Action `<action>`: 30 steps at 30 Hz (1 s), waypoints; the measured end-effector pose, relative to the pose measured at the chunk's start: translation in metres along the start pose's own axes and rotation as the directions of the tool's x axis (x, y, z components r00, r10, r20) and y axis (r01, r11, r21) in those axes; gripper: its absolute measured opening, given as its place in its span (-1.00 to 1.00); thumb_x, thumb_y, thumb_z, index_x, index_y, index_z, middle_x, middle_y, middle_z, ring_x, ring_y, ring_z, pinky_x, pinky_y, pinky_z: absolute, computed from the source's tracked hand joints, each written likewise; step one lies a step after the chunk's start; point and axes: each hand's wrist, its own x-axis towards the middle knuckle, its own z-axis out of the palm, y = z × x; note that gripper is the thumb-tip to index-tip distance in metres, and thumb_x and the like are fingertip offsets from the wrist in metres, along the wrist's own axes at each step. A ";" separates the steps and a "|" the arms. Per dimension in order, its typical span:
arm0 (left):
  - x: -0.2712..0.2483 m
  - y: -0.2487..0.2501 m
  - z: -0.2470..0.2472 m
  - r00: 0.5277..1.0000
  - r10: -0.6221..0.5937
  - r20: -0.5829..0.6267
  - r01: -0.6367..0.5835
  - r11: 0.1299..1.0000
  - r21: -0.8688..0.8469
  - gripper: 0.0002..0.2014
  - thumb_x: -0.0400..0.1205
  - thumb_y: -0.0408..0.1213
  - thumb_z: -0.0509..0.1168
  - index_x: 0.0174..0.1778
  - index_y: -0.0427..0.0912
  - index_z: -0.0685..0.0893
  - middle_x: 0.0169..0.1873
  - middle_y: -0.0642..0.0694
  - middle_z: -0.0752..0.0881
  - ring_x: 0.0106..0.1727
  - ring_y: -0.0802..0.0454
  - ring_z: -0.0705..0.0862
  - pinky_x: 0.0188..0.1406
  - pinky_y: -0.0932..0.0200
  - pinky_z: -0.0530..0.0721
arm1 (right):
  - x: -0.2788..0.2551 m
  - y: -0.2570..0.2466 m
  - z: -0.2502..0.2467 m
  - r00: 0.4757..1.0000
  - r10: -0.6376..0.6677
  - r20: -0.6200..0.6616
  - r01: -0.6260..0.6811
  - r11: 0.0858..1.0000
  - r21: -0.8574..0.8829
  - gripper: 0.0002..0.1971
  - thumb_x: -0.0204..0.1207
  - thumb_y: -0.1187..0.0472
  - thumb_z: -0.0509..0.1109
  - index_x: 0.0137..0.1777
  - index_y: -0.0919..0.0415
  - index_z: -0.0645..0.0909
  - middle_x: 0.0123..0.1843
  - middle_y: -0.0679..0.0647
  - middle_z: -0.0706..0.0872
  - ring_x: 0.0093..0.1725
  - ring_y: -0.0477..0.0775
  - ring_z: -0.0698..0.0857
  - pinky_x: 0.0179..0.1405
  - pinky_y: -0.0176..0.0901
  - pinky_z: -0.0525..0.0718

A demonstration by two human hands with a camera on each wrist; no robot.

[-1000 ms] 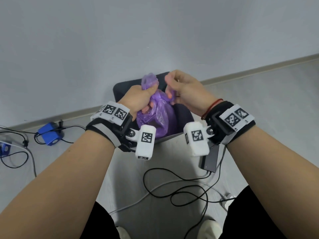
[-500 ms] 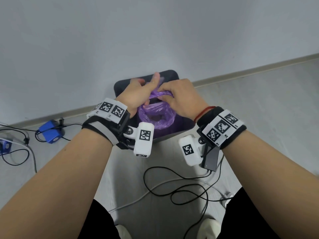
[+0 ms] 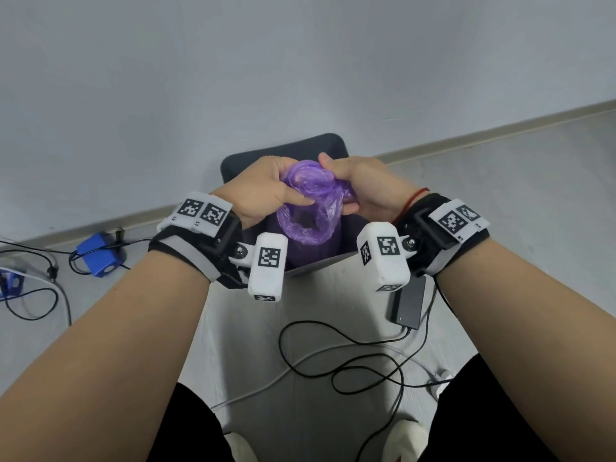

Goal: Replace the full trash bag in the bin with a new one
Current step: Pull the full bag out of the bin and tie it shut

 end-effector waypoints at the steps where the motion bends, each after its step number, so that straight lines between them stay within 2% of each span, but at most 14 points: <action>1: 0.000 -0.001 0.002 1.000 0.007 0.000 -0.007 1.000 -0.015 -0.64 0.50 -0.67 0.43 0.13 -0.24 0.78 -0.01 -0.23 0.84 0.01 -0.02 0.83 0.04 0.18 0.77 | 0.000 0.001 0.001 1.000 -0.003 -0.004 0.003 1.000 -0.022 -0.59 0.74 0.03 0.21 -0.24 0.31 0.57 -0.49 0.13 0.44 -0.67 -0.07 0.30 -0.66 -0.23 0.10; 5: 0.001 0.000 0.009 0.986 0.099 -0.133 -0.068 0.973 0.220 -0.71 0.46 -0.47 0.57 0.05 -0.15 0.76 -0.10 -0.11 0.84 -0.12 0.12 0.80 -0.05 0.29 0.72 | 0.002 0.003 0.002 1.000 -0.008 -0.026 0.007 1.000 -0.018 -0.60 0.73 0.01 0.22 -0.22 0.30 0.59 -0.51 0.09 0.49 -0.66 -0.07 0.34 -0.72 -0.30 0.20; 8: 0.002 0.000 0.008 0.943 0.228 -0.244 -0.147 0.939 0.311 -0.51 0.34 -0.25 0.68 0.08 -0.11 0.60 -0.16 -0.06 0.70 -0.21 0.11 0.68 -0.13 0.28 0.70 | 0.003 0.000 -0.001 1.000 0.006 -0.017 -0.006 0.999 0.032 -0.62 0.74 0.03 0.20 -0.17 0.31 0.59 -0.52 0.07 0.50 -0.64 -0.06 0.35 -0.72 -0.31 0.21; 10: 0.001 0.002 0.006 0.887 0.361 -0.289 -0.189 0.854 0.485 -0.40 0.25 -0.13 0.72 0.07 -0.02 0.52 -0.26 0.02 0.56 -0.33 0.15 0.51 -0.29 0.32 0.59 | 0.002 -0.001 -0.002 1.000 0.021 0.001 -0.021 0.997 0.075 -0.63 0.73 0.01 0.21 -0.15 0.29 0.60 -0.52 0.06 0.49 -0.62 -0.05 0.32 -0.70 -0.29 0.18; 11: 0.001 0.003 0.006 0.862 0.419 -0.286 -0.190 0.789 0.584 -0.41 0.25 -0.12 0.72 0.04 -0.02 0.50 -0.32 0.06 0.50 -0.38 0.17 0.44 -0.35 0.32 0.53 | 0.001 -0.002 -0.003 1.000 0.028 0.007 -0.029 0.994 0.105 -0.63 0.73 0.00 0.21 -0.15 0.28 0.60 -0.53 0.05 0.49 -0.62 -0.05 0.31 -0.66 -0.26 0.14; 13: 0.000 0.003 0.010 0.839 0.466 -0.280 -0.160 0.704 0.692 -0.52 0.32 -0.30 0.64 -0.02 -0.07 0.49 -0.43 0.11 0.48 -0.45 0.21 0.43 -0.35 0.24 0.57 | -0.001 -0.004 -0.004 0.999 0.034 0.036 -0.039 0.987 0.157 -0.61 0.72 -0.06 0.21 -0.13 0.26 0.59 -0.51 0.04 0.48 -0.62 -0.06 0.30 -0.56 -0.18 0.05; 16: 0.000 -0.006 0.017 0.892 0.382 -0.242 -0.134 0.735 0.665 -0.60 0.34 -0.46 0.51 0.01 -0.12 0.55 -0.34 0.04 0.69 -0.36 0.14 0.67 -0.12 -0.04 0.74 | -0.004 -0.007 -0.005 0.990 0.006 0.143 -0.038 0.975 0.221 -0.52 0.62 -0.22 0.26 0.14 0.25 0.52 -0.30 0.09 0.47 -0.53 -0.06 0.37 -0.57 -0.23 0.12; 19: -0.002 -0.005 0.018 0.952 0.247 -0.182 -0.121 0.848 0.516 -0.49 0.33 -0.23 0.52 0.21 -0.11 0.58 0.01 0.00 0.79 -0.02 0.01 0.81 0.12 -0.06 0.78 | -0.004 -0.007 -0.007 0.989 0.001 0.148 -0.040 0.965 0.260 -0.49 0.49 -0.23 0.42 0.17 0.19 0.56 -0.16 0.13 0.50 -0.34 0.05 0.42 -0.51 -0.24 0.33; 21: -0.004 0.002 0.018 0.967 0.184 -0.178 -0.094 0.901 0.424 -0.42 0.29 -0.11 0.40 0.28 -0.07 0.62 0.08 0.02 0.79 0.09 0.02 0.80 0.24 -0.08 0.74 | -0.005 -0.008 -0.007 0.987 0.001 0.163 -0.047 0.959 0.279 -0.52 0.53 -0.21 0.40 0.14 0.22 0.62 -0.02 0.23 0.55 -0.15 0.16 0.45 -0.32 -0.15 0.36; 23: -0.006 0.008 0.020 0.968 0.168 -0.186 -0.093 0.931 0.354 -0.43 0.32 -0.02 0.28 0.29 -0.02 0.66 0.05 0.04 0.81 0.13 0.02 0.78 0.30 -0.09 0.69 | -0.008 -0.010 -0.005 0.980 0.000 0.197 -0.058 0.956 0.288 -0.50 0.63 -0.19 0.28 0.25 0.27 0.60 0.19 0.33 0.52 -0.05 0.18 0.55 -0.14 -0.12 0.50; 24: -0.007 0.010 0.022 0.964 0.178 -0.199 -0.106 0.939 0.327 -0.48 0.38 0.01 0.28 0.28 0.00 0.69 0.02 0.06 0.81 0.12 0.04 0.78 0.30 -0.09 0.69 | -0.010 -0.011 -0.004 0.979 0.001 0.206 -0.061 0.956 0.285 -0.49 0.65 -0.17 0.25 0.30 0.29 0.57 0.24 0.33 0.53 -0.01 0.17 0.63 -0.03 -0.10 0.62; 26: -0.009 0.011 0.024 0.933 0.247 -0.264 -0.147 0.926 0.348 -0.63 0.52 0.13 0.30 0.14 0.05 0.75 -0.11 0.12 0.83 0.00 0.13 0.79 0.22 -0.05 0.73 | -0.011 -0.011 -0.003 0.977 -0.018 0.213 -0.040 0.964 0.261 -0.49 0.62 -0.13 0.30 0.27 0.33 0.57 0.12 0.26 0.65 0.01 0.12 0.72 0.16 -0.06 0.69; 28: -0.009 0.009 0.022 0.879 0.320 -0.354 -0.183 0.911 0.370 -0.74 0.57 0.11 0.32 -0.03 0.04 0.77 -0.28 0.10 0.82 -0.19 0.12 0.79 0.07 -0.09 0.77 | -0.010 -0.009 -0.004 0.976 -0.051 0.211 0.012 0.983 0.183 -0.58 0.51 -0.06 0.41 0.07 0.34 0.64 -0.07 0.15 0.72 -0.08 0.05 0.73 0.11 -0.07 0.63; 30: -0.006 0.006 0.016 0.826 0.348 -0.445 -0.194 0.915 0.354 -0.80 0.57 -0.01 0.35 -0.10 -0.02 0.79 -0.31 -0.05 0.82 -0.24 -0.10 0.81 -0.08 -0.20 0.79 | -0.011 -0.009 -0.007 0.975 -0.079 0.208 0.050 0.989 0.142 -0.77 0.56 0.11 0.40 0.02 0.28 0.72 -0.11 0.11 0.80 -0.10 0.02 0.73 0.02 -0.14 0.58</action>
